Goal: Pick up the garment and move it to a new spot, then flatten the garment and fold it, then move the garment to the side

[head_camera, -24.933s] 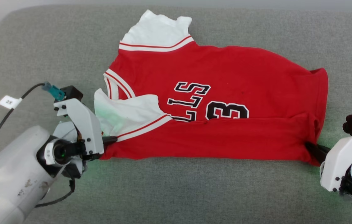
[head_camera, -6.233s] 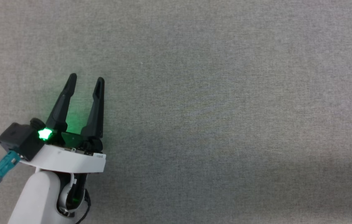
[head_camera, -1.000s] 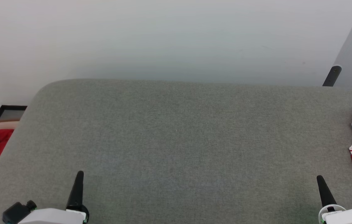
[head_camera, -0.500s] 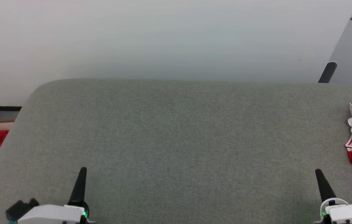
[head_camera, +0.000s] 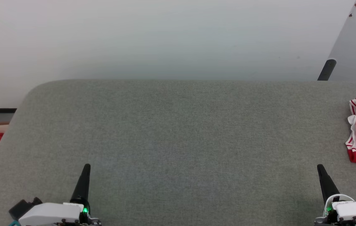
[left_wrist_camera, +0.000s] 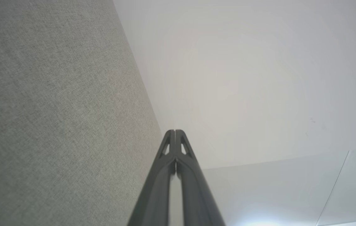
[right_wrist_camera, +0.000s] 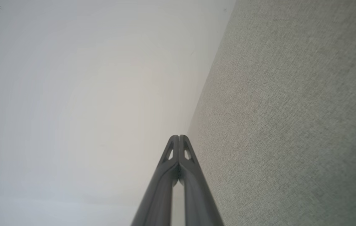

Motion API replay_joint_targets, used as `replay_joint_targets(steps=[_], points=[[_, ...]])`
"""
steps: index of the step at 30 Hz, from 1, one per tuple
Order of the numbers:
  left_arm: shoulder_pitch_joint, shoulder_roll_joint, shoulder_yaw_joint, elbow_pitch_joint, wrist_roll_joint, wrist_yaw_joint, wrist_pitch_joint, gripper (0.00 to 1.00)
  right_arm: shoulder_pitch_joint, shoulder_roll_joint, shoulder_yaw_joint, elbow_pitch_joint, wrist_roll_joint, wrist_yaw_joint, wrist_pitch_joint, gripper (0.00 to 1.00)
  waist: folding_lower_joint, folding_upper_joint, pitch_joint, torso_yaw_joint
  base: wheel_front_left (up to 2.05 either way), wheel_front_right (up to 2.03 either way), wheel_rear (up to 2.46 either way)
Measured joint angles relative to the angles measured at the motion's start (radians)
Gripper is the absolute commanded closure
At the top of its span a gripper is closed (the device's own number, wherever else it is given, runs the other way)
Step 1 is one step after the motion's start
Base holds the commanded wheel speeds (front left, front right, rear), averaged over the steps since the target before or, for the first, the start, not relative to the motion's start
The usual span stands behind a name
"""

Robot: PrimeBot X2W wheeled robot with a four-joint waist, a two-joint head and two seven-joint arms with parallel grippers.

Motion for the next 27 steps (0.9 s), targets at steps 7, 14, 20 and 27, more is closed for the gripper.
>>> replay_joint_targets(steps=[7,14,20,27], points=[[-0.012,-0.006,0.003,0.002,-0.043,0.000,0.014,1.00,-0.009,0.005,-0.004,-0.005,0.045,0.000,0.014,1.00,0.0000,0.0000,0.003,-0.008,0.00,0.00,0.00],[-0.019,-0.012,0.006,0.004,-0.087,0.000,0.027,1.00,-0.020,0.012,-0.008,-0.010,0.094,0.000,0.028,1.00,0.0000,0.0000,0.007,-0.017,0.00,0.00,0.00],[-0.027,-0.018,0.008,0.006,-0.123,0.000,0.040,1.00,-0.027,0.016,-0.011,-0.014,0.132,0.000,0.038,1.00,-0.0001,0.0000,0.010,-0.024,0.00,0.00,0.00],[-0.035,-0.023,0.011,0.008,-0.161,0.000,0.052,1.00,-0.033,0.019,-0.014,-0.018,0.170,0.000,0.051,1.00,0.0000,0.0000,0.013,-0.032,0.00,0.00,0.00]])
